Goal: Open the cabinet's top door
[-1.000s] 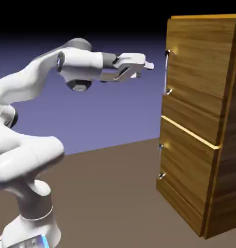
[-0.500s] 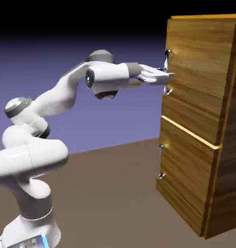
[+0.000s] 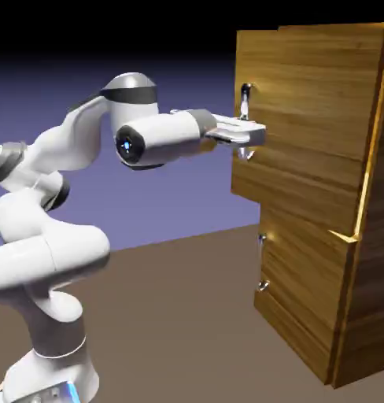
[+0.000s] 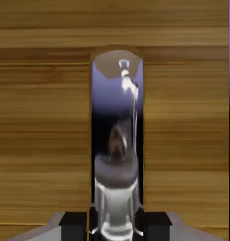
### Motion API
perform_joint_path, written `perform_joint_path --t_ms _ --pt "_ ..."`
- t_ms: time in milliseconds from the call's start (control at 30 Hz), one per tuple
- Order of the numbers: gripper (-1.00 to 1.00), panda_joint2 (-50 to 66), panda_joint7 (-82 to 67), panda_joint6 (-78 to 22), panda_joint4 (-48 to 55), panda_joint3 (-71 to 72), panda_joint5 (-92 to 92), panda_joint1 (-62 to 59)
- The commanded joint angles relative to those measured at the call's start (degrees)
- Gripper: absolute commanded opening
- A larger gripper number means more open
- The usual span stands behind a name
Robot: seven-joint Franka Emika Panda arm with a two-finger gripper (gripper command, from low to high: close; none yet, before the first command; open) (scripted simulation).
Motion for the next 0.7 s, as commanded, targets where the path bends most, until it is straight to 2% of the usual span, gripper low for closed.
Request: perform_joint_path --t_ms 0,300,667 --pt "-1.00 1.18 -1.15 -2.56 -0.36 -1.44 -1.25 -0.41" --pt "-1.00 16.02 -12.62 -24.93 1.22 -12.57 -15.52 -6.78" --pt "-1.00 38.87 -27.29 -43.70 13.16 -16.98 -34.52 -14.18"
